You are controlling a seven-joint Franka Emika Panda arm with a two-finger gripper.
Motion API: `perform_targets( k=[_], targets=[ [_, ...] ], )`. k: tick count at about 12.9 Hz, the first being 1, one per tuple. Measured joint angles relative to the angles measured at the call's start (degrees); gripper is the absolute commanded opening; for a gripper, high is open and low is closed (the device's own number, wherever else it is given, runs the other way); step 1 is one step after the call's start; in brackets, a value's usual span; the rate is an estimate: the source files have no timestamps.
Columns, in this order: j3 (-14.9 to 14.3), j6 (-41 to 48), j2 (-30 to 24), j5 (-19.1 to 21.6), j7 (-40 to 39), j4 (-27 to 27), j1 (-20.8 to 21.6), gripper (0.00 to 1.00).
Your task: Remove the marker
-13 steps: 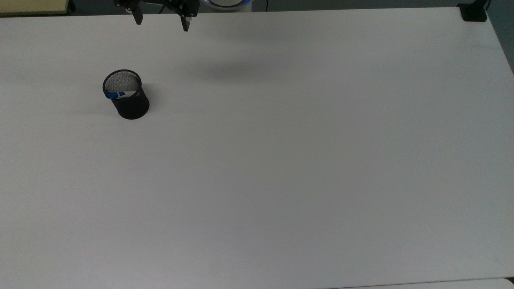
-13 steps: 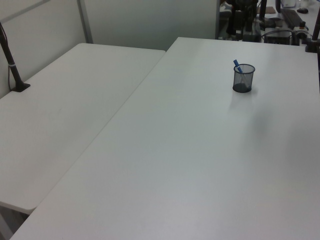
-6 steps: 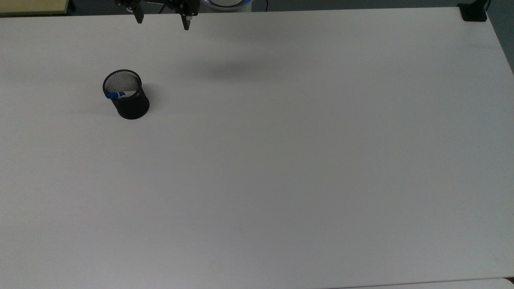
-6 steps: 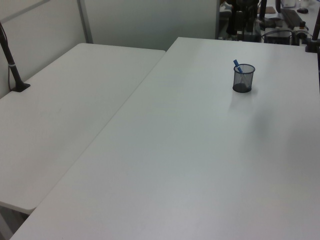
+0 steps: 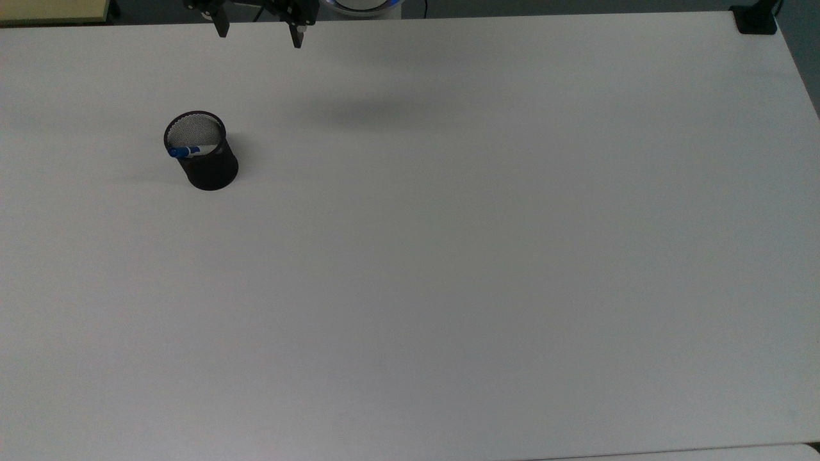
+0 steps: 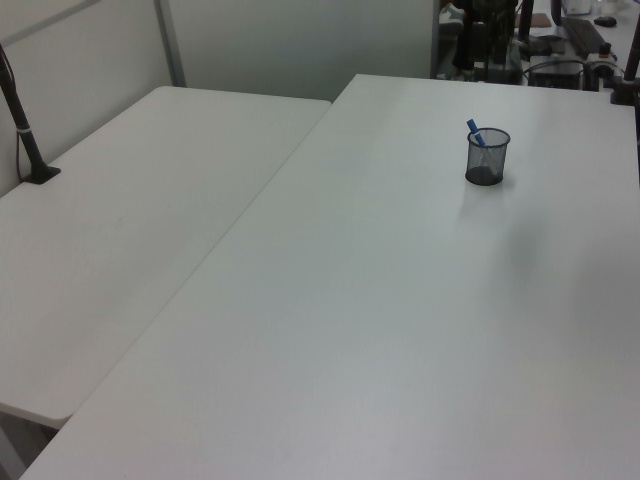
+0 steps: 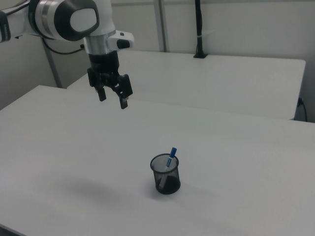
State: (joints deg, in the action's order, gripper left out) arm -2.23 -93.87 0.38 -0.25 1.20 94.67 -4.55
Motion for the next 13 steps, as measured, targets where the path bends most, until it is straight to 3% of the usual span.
perform_targets(
  k=[10,13],
  targets=[
    [0.02,-0.05,0.41,-0.14,0.36,0.0,0.05,1.0],
    [-0.05,-4.27,1.49,-0.25,0.35,0.03,-1.82,0.94]
  ],
)
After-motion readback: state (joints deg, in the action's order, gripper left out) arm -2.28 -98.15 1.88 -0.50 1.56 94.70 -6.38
